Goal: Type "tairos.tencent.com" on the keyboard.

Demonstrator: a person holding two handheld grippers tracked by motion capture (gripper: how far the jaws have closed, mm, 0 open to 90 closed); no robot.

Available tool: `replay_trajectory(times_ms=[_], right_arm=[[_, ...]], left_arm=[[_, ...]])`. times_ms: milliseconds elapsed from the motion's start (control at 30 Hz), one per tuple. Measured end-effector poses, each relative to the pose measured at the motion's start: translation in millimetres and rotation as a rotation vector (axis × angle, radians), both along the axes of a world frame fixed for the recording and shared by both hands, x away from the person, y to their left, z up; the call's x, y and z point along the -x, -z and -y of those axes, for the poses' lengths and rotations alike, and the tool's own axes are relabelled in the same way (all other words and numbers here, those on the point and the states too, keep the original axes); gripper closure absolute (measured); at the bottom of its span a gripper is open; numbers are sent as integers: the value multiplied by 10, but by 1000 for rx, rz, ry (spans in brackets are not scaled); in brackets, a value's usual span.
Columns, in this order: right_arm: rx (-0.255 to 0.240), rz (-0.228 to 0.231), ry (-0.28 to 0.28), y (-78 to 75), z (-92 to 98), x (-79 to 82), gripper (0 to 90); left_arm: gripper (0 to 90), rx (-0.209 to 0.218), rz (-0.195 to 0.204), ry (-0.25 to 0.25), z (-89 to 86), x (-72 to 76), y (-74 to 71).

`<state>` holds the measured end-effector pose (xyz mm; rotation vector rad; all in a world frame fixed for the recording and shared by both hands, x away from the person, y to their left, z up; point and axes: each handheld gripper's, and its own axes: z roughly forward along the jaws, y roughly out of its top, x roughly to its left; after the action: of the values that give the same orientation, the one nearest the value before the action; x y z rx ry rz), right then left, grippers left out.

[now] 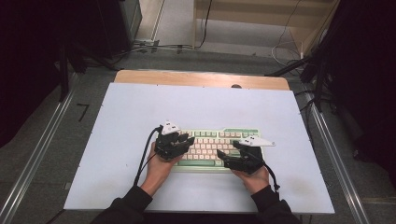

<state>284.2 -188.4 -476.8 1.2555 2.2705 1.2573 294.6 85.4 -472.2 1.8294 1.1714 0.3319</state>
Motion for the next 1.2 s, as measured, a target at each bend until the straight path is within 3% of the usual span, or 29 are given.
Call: replay_trajectory(times_ms=[100, 200, 733, 833, 900, 1000, 1033, 1067, 1200], right_arm=[[0, 2, 0, -1, 0, 2, 208], [1, 3, -1, -3, -4, 7, 208], [2, 8, 4, 0, -10, 7, 207], [4, 8, 4, 1, -11, 8, 207], [3, 8, 5, 2, -9, 7, 207], [4, 8, 5, 2, -8, 6, 207], [5, 8, 6, 2, -10, 7, 207], [4, 8, 5, 3, -10, 7, 207], [4, 6, 5, 3, -14, 8, 207]], left_arm=[[400, -6, -12, -15, -48, -2, -14], [303, -10, -19, -35, -97, -3, -19], [268, -29, 16, -93, -297, 84, -57], [330, -37, 31, -108, -318, 102, -51], [436, -46, 51, -120, -322, 123, -52], [715, -57, 69, -127, -324, 152, -50], [835, -46, 63, -112, -333, 154, -46], [900, -43, 53, -98, -332, 148, -42], [900, -64, 28, -82, -300, 133, -4]])
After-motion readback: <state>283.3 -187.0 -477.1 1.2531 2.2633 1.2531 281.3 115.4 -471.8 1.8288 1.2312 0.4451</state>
